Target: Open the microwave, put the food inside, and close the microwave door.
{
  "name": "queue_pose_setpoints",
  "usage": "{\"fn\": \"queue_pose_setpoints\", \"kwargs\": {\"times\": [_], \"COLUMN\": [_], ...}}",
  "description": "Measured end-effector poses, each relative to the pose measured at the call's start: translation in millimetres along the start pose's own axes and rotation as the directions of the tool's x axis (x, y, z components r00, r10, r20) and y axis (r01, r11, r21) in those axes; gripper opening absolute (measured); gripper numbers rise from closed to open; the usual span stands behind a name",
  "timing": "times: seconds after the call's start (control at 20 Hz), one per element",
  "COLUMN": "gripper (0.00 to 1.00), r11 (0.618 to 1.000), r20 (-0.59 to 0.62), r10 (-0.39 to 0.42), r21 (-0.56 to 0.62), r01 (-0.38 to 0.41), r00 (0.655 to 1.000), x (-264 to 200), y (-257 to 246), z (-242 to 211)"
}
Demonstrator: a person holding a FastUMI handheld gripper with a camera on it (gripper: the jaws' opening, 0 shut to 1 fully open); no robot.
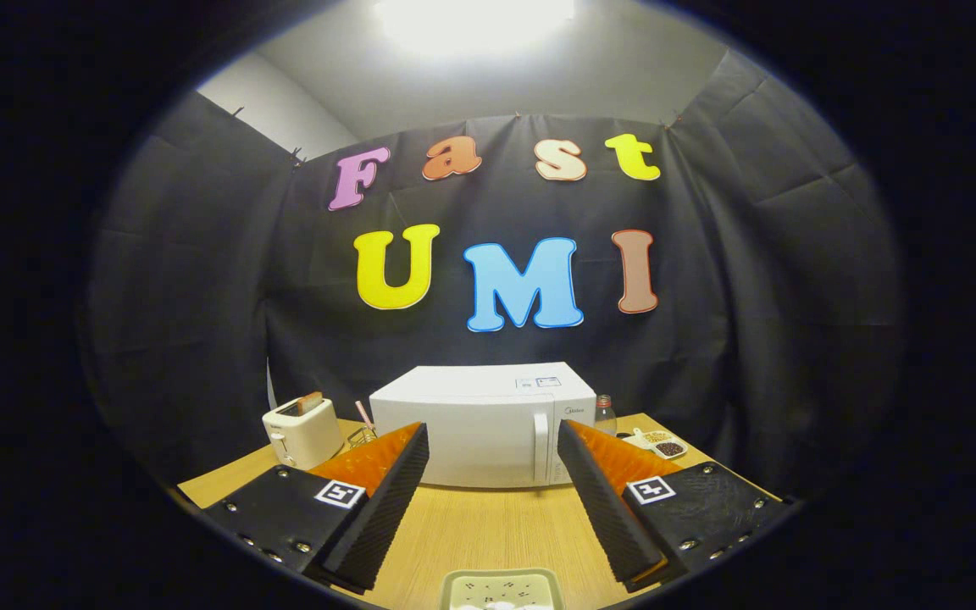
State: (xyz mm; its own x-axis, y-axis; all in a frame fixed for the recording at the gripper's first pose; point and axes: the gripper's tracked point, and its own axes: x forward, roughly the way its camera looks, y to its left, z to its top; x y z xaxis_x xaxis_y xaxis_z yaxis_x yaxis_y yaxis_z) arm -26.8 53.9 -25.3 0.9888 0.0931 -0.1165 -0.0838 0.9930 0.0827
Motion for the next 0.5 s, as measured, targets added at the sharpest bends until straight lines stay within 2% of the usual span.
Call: {"fn": "queue_pose_setpoints", "kwargs": {"times": [0.5], "gripper": [0.97], "r11": [0.999], "r20": [0.028], "r10": [0.039], "r21": [-0.027], "r01": [-0.038], "r00": [0.999], "x": [9], "y": [11], "z": [10]}}
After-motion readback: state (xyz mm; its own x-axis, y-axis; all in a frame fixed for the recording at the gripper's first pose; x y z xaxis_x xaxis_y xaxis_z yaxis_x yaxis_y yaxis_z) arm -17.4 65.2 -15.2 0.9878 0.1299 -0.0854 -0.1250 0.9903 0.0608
